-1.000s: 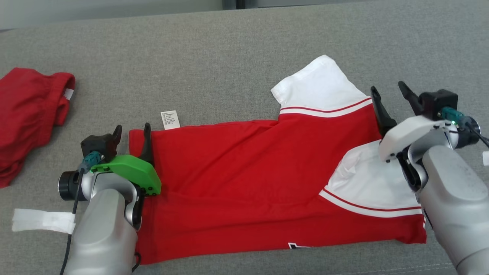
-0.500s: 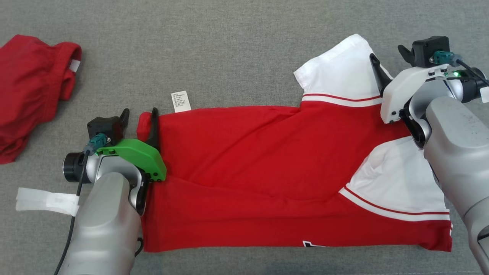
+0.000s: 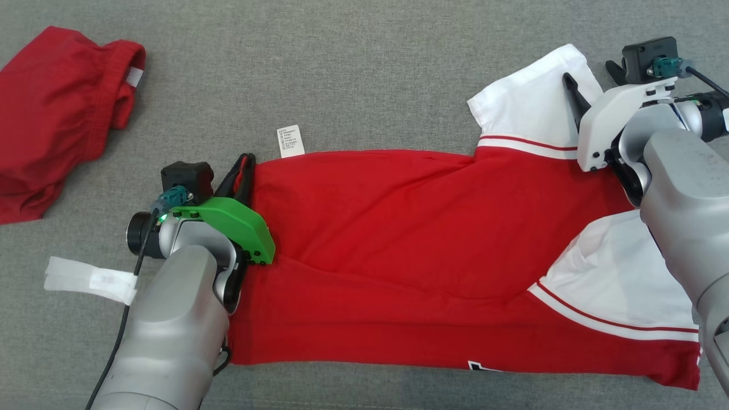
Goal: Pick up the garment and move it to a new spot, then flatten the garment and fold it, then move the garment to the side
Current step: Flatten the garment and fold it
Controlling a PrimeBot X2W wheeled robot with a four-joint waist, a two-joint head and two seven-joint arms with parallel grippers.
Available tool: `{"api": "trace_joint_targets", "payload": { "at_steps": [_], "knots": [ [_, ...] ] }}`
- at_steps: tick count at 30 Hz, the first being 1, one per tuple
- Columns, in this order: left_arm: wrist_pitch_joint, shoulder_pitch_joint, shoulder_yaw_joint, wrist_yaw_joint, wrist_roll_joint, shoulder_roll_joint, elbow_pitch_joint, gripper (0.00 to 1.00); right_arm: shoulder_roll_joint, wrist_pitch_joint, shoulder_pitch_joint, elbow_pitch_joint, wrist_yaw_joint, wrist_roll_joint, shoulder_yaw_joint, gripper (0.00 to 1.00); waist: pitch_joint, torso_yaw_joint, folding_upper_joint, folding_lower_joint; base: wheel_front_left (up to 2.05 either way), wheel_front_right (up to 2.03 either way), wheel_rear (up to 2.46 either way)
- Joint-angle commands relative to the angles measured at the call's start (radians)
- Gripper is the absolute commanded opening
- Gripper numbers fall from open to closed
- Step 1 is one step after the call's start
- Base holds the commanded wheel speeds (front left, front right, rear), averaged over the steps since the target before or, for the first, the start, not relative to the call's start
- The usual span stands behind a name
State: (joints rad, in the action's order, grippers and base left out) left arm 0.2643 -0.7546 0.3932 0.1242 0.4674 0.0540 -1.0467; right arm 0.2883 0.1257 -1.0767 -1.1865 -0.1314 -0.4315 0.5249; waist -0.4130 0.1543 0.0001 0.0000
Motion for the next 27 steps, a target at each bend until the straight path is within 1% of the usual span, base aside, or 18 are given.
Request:
{"api": "trace_joint_targets", "payload": {
  "at_steps": [1,4,5,6,7,8,12,14,23,27],
  "knots": [
    [-0.029,0.017,0.037,0.007,0.027,-0.007,-0.033,0.0,-0.005,-0.009,-0.014,-0.017,0.002,-0.01,0.012,1.0,-0.003,0.006,-0.0001,0.0,0.0,0.0,0.0],
    [-0.021,0.0,0.076,0.008,0.059,-0.008,-0.034,0.0,-0.008,-0.017,-0.022,-0.032,0.002,-0.026,0.02,0.99,-0.002,0.016,-0.0001,0.0,0.0,0.0,0.0],
    [-0.018,-0.004,0.086,0.008,0.067,-0.007,-0.035,0.0,-0.011,-0.019,-0.025,-0.034,0.002,-0.032,0.023,0.89,-0.001,0.019,-0.0001,0.0,0.0,0.0,0.0],
    [-0.015,-0.008,0.094,0.009,0.072,-0.007,-0.035,0.0,-0.012,-0.018,-0.024,-0.034,0.002,-0.034,0.029,0.46,0.001,0.022,-0.0001,0.0,0.0,0.0,0.0],
    [-0.012,-0.013,0.099,0.009,0.073,-0.007,-0.035,0.0,-0.01,-0.019,-0.025,-0.034,0.002,-0.039,0.036,0.2,0.003,0.024,-0.0001,0.0,0.0,0.0,0.0],
    [-0.009,-0.016,0.103,0.008,0.075,-0.007,-0.036,0.0,-0.008,-0.01,-0.028,-0.03,0.002,-0.044,0.042,0.0,0.005,0.025,-0.0001,0.0,0.0,0.0,0.0],
    [-0.005,-0.016,0.108,0.005,0.084,-0.005,-0.045,0.0,-0.005,0.015,-0.022,-0.02,0.002,-0.055,0.061,0.0,0.017,0.024,-0.0001,0.0,0.0,0.0,0.0],
    [-0.004,-0.014,0.099,-0.006,0.085,-0.004,-0.038,0.0,-0.001,0.04,-0.013,-0.014,0.002,-0.07,0.07,0.0,0.026,0.02,-0.0001,0.0,0.0,0.0,0.0],
    [-0.001,0.061,0.012,-0.026,0.039,0.02,0.072,0.0,0.002,0.118,0.071,0.041,0.002,-0.148,0.117,0.0,0.114,-0.008,-0.0001,0.0,0.0,0.0,0.0],
    [-0.001,0.118,-0.034,-0.023,0.018,0.033,0.115,0.0,0.02,0.136,0.117,0.088,0.002,-0.172,0.138,0.0,0.171,-0.026,-0.0001,0.0,0.0,0.0,0.0]
  ]
}}
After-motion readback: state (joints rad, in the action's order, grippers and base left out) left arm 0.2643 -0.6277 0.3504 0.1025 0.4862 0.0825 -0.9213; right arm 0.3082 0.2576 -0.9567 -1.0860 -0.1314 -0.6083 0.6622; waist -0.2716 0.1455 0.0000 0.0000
